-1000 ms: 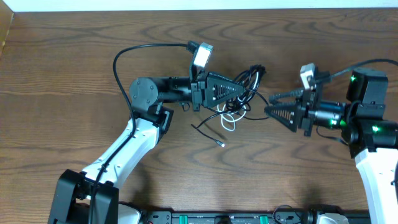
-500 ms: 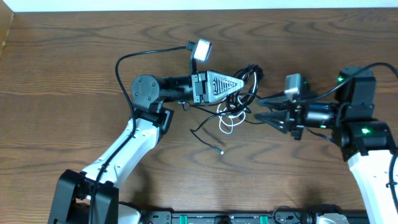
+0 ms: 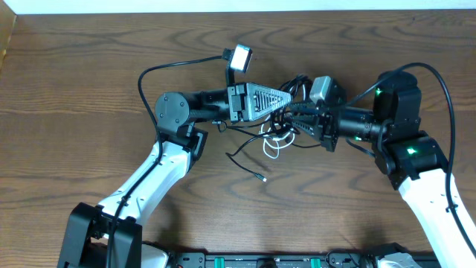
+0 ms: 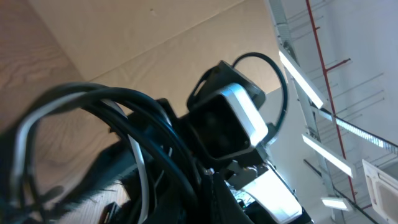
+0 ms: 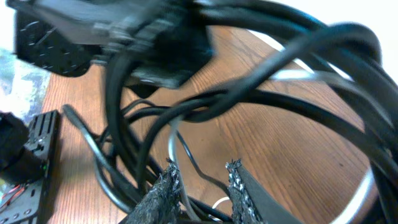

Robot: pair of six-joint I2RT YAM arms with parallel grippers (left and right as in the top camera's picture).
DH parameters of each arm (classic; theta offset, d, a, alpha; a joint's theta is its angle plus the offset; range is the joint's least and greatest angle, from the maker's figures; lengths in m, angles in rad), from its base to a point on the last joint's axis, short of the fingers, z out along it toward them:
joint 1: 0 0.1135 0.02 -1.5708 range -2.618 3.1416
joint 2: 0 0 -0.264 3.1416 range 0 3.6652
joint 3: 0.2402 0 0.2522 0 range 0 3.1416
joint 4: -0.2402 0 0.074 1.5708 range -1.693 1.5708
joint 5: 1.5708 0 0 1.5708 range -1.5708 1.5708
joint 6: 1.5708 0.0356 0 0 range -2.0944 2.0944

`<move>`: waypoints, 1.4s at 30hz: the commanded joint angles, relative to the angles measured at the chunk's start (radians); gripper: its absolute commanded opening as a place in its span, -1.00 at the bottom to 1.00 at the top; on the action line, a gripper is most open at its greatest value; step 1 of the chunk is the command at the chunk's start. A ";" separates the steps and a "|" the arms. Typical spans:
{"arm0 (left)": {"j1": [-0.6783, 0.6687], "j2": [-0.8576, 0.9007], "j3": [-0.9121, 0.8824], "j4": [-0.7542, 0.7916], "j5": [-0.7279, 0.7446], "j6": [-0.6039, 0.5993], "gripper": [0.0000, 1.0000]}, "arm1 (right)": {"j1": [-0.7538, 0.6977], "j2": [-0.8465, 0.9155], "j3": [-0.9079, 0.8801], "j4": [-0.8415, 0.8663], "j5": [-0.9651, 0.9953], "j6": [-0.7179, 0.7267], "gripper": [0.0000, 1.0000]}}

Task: Untangle cables

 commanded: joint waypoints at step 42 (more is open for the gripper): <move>-0.001 -0.013 0.011 0.066 -0.020 0.170 -0.85 | -0.309 -0.185 -0.001 0.064 -0.625 0.287 -0.98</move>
